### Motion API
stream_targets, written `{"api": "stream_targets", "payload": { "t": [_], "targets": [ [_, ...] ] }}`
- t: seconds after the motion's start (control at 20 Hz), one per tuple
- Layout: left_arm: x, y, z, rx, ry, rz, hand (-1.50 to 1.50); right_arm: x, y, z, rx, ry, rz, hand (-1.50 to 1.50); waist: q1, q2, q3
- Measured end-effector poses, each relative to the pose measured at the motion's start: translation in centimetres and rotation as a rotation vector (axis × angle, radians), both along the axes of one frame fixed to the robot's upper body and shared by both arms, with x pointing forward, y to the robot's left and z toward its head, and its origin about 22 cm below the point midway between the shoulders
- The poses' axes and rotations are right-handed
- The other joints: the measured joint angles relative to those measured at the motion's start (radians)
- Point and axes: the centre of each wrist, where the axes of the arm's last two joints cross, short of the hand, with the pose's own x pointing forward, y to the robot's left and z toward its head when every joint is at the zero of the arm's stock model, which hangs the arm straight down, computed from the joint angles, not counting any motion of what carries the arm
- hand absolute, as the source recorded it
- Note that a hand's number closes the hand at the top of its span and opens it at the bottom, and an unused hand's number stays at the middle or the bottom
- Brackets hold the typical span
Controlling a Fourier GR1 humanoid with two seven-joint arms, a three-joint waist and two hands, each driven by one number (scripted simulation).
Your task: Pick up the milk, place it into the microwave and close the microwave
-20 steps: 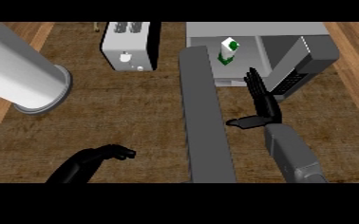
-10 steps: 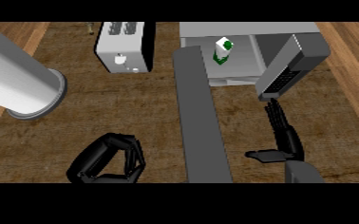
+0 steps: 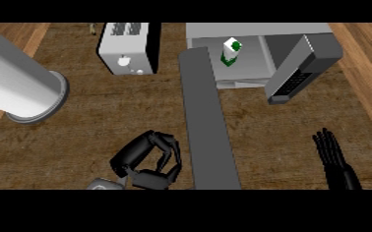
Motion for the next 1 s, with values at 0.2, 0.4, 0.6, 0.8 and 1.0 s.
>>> {"api": "stream_targets", "payload": {
  "t": [0.2, 0.4, 0.6, 0.8, 1.0],
  "targets": [
    [-0.3, -2.5, -1.1, -0.004, -0.021, -0.015, 1.5, -2.6, -1.4, 2.0, 0.011, -0.033, 0.002, -1.5, 0.005, 0.002, 0.0],
    [-0.2, -5.4, -1.7, -0.002, -0.025, -0.062, 1.5, -3.7, -2.1, 4.3, 0.024, -0.077, 0.035, -1.5, -0.001, 0.005, 0.001],
    [-1.1, -7.9, -2.8, 0.012, 0.009, -0.091, 1.5, -3.5, -1.9, 6.5, 0.069, -0.11, 0.095, -1.5, -0.009, 0.008, 0.001],
    [-1.7, -10.2, -2.8, 0.036, 0.018, -0.079, 1.5, -3.1, -1.0, 8.6, 0.104, -0.14, 0.171, -1.5, -0.022, 0.01, 0.001],
    [-2.0, -11.7, -2.5, 0.062, 0.007, -0.033, 1.5, -2.5, -0.4, 11.0, 0.124, -0.169, 0.249, -1.5, -0.039, 0.013, 0.0]
  ]
}}
